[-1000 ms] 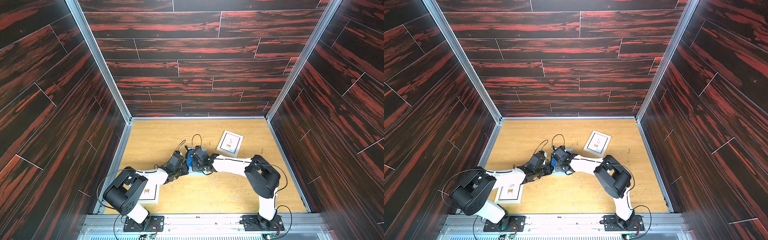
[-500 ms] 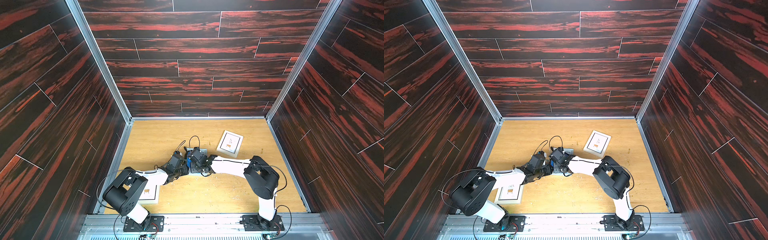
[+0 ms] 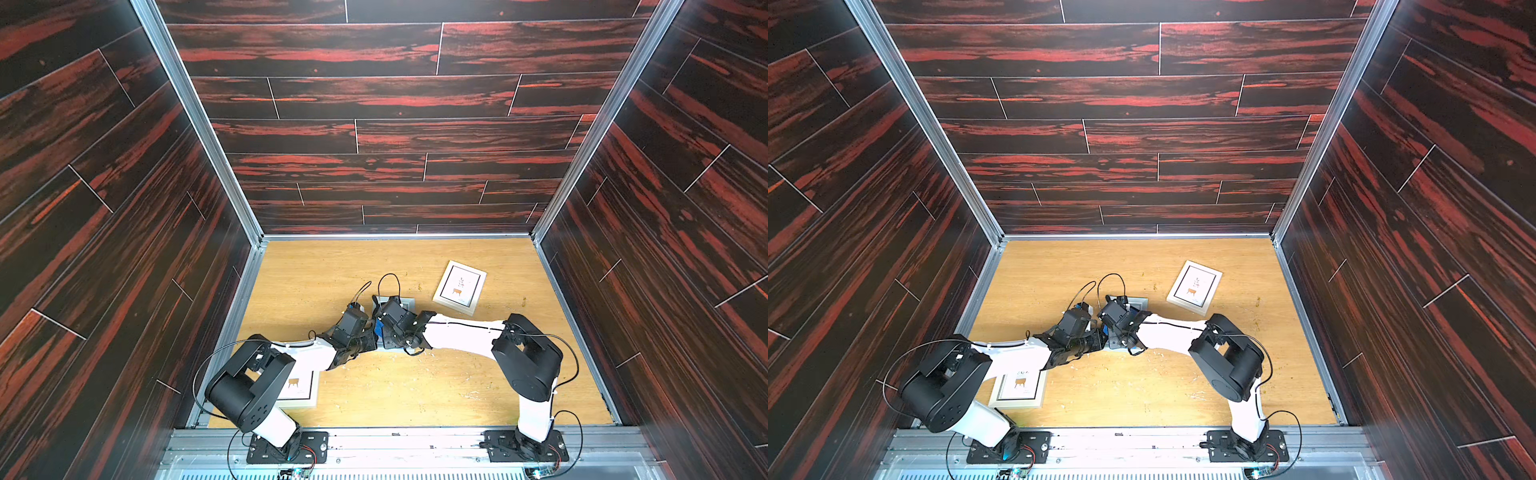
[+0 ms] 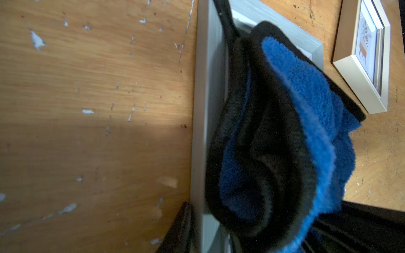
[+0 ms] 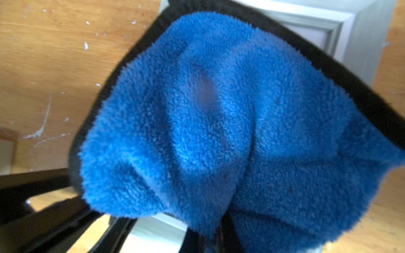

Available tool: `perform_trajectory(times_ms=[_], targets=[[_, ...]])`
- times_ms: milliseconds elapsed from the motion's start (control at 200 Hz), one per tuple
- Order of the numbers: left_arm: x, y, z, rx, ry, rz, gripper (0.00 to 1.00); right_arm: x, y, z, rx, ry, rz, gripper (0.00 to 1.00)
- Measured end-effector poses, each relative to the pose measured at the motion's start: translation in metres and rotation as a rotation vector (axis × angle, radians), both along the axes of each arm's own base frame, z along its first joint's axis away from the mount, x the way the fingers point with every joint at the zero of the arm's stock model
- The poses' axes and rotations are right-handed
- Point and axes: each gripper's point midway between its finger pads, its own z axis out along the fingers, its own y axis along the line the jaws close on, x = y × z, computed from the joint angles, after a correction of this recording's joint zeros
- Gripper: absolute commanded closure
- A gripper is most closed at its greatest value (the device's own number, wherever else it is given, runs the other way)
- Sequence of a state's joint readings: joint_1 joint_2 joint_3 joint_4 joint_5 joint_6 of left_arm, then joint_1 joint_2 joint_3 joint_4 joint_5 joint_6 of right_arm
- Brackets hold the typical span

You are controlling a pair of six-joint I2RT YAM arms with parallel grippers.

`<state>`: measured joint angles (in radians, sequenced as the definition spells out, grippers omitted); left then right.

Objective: Wipe the picture frame with a cloth
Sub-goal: Wipe the dirt from the picture frame.

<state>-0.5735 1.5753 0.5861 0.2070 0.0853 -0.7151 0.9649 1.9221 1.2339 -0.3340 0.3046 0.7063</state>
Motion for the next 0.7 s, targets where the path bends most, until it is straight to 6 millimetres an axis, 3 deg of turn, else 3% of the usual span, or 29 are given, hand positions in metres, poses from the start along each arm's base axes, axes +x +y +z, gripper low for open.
perform_trajectory(times_ms=[155, 266, 476, 571, 701], targets=[[0.0, 0.0, 0.0, 0.0, 0.0, 0.0, 0.69, 0.009, -0.031, -0.002, -0.008, 0.011, -0.05, 1.0], [0.0, 0.0, 0.0, -0.004, 0.0, 0.002, 0.69, 0.025, -0.034, 0.004, -0.003, 0.003, -0.064, 1.0], [0.0, 0.0, 0.0, -0.005, 0.001, 0.004, 0.69, 0.079, -0.033, 0.005, -0.036, -0.055, -0.119, 1.0], [0.0, 0.0, 0.0, -0.005, 0.001, 0.004, 0.69, 0.074, -0.035, 0.005, -0.048, -0.063, -0.108, 1.0], [0.0, 0.0, 0.0, -0.003, 0.0, 0.001, 0.69, 0.042, -0.037, 0.003, -0.048, -0.053, -0.065, 1.0]])
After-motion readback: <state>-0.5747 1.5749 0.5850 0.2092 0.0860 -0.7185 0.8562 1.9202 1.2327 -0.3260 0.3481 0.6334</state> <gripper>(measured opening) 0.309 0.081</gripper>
